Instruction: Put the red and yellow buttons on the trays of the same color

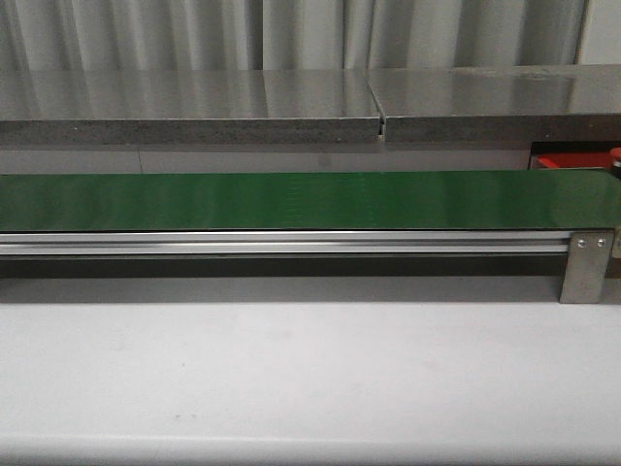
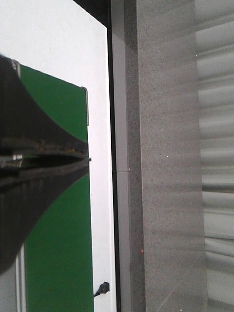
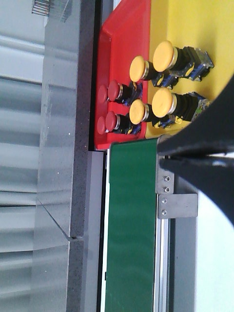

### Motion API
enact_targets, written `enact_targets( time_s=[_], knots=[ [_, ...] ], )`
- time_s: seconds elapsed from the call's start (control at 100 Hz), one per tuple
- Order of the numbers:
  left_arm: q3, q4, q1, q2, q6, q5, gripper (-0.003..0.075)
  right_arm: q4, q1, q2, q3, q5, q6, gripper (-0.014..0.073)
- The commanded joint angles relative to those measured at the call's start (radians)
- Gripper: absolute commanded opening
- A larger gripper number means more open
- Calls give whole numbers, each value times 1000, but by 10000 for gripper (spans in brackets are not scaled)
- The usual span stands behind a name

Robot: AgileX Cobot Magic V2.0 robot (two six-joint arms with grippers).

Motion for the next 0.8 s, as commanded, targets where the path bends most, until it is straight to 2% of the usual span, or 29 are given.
enact_targets(
  time_s=[0.0, 0.23, 0.62, 0.79],
  knots=[
    [28, 0, 3, -57, -13, -94, -20, -11, 1, -20, -22, -73, -1, -74],
    [219, 14, 3, -241, -13, -182, -20, -11, 1, -20, -22, -73, -1, -74],
    [442, 14, 3, -438, -13, -275, -20, -11, 1, -20, -22, -73, -1, -74],
    [533, -7, 3, -561, -13, -261, -20, -11, 1, -20, -22, -73, -1, -74]
  ],
)
